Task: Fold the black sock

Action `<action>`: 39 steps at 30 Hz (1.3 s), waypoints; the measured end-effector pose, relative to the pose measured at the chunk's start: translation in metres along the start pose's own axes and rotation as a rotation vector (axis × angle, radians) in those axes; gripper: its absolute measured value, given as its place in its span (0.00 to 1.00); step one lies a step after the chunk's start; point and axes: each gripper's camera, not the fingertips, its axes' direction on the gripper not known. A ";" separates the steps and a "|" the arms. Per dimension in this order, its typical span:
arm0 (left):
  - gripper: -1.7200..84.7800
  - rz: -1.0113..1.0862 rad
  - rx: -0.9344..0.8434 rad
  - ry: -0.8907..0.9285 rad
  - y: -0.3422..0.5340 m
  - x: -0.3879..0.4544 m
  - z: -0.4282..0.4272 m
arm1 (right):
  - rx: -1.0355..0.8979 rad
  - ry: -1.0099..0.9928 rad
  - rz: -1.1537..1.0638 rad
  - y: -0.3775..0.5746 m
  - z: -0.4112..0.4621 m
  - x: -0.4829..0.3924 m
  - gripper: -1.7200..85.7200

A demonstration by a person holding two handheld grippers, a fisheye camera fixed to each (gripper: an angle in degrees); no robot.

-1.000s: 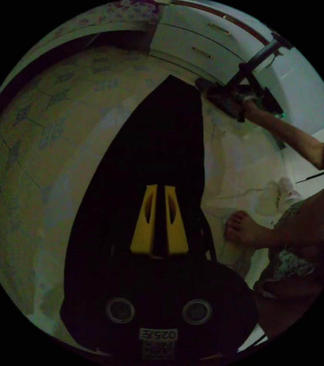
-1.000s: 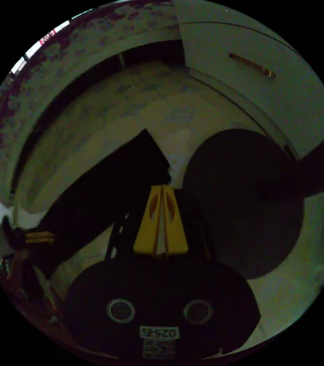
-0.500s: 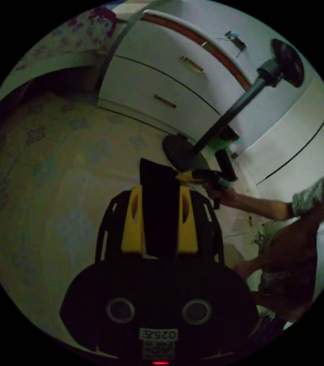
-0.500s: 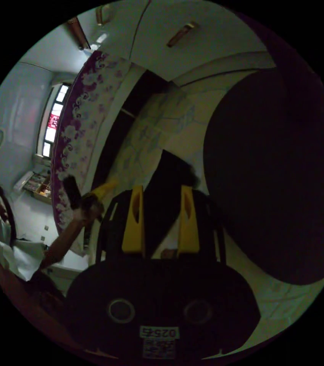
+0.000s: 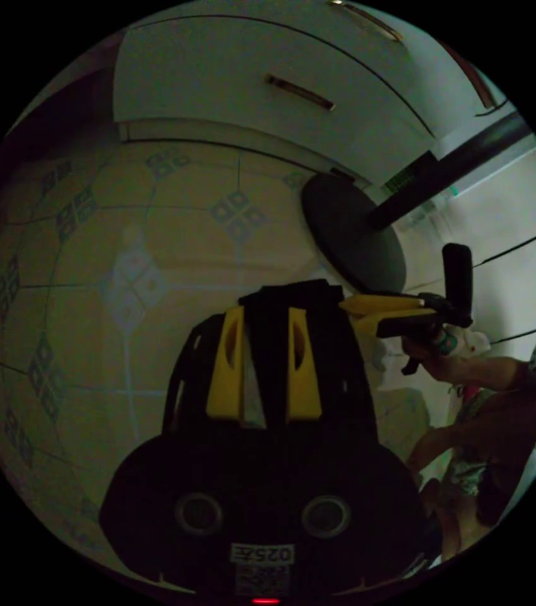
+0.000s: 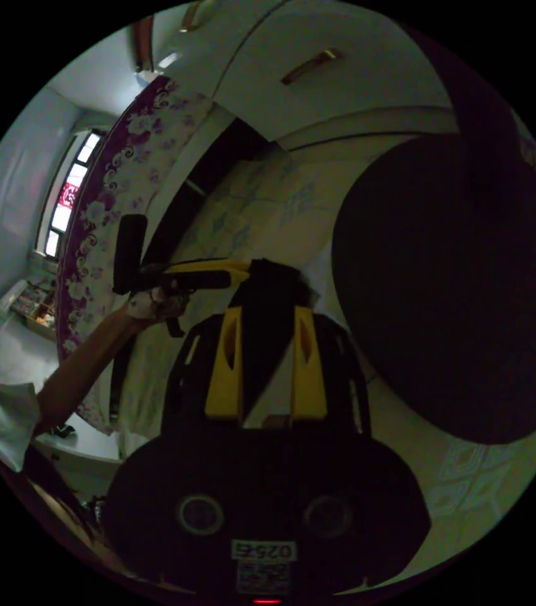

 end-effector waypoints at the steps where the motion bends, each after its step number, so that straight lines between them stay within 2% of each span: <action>1: 0.06 0.008 0.003 -0.018 0.002 0.002 -0.002 | 0.002 0.020 -0.004 0.000 0.003 -0.003 0.12; 3: 0.01 0.018 0.024 -0.057 0.006 0.011 -0.010 | -0.018 0.053 -0.020 -0.007 0.019 -0.012 0.03; 7: 0.00 -0.094 0.041 0.039 0.007 0.019 -0.034 | -0.050 -0.005 0.031 -0.020 0.028 -0.015 0.02; 10: 0.00 0.010 0.274 0.101 0.018 0.046 -0.101 | 0.037 -0.066 -0.001 -0.030 -0.014 -0.033 0.01; 12: 0.00 0.050 0.412 0.189 0.033 0.067 -0.168 | 0.091 -0.171 -0.184 -0.031 -0.056 -0.078 0.01; 17: 0.00 0.213 0.445 0.220 0.128 0.121 -0.285 | -0.048 -0.387 -0.549 0.004 -0.078 -0.194 0.01; 21: 0.00 0.038 0.447 0.192 0.256 0.161 -0.347 | -0.244 -0.546 -0.715 0.072 -0.026 -0.280 0.01; 26: 0.00 -0.157 0.525 0.035 0.406 0.219 -0.386 | -0.526 -0.695 -0.649 0.148 0.061 -0.344 0.01; 29: 0.00 -0.274 0.623 -0.023 0.487 0.251 -0.403 | -0.673 -0.675 -0.675 0.190 0.105 -0.386 0.01; 31: 0.00 -0.348 0.620 -0.032 0.517 0.267 -0.413 | -0.679 -0.657 -0.751 0.210 0.111 -0.418 0.01; 33: 0.00 -0.355 0.684 -0.098 0.539 0.300 -0.442 | -0.611 -0.717 -0.923 0.236 0.104 -0.467 0.01; 37: 0.03 -0.394 0.692 -0.196 0.571 0.341 -0.493 | -0.561 -0.803 -1.042 0.269 0.111 -0.524 0.03; 38: 0.06 -0.478 0.627 -0.240 0.586 0.348 -0.502 | -0.553 -0.813 -1.067 0.284 0.122 -0.538 0.06; 39: 0.07 -0.650 0.588 -0.280 0.607 0.351 -0.506 | -0.581 -0.816 -1.143 0.305 0.139 -0.549 0.10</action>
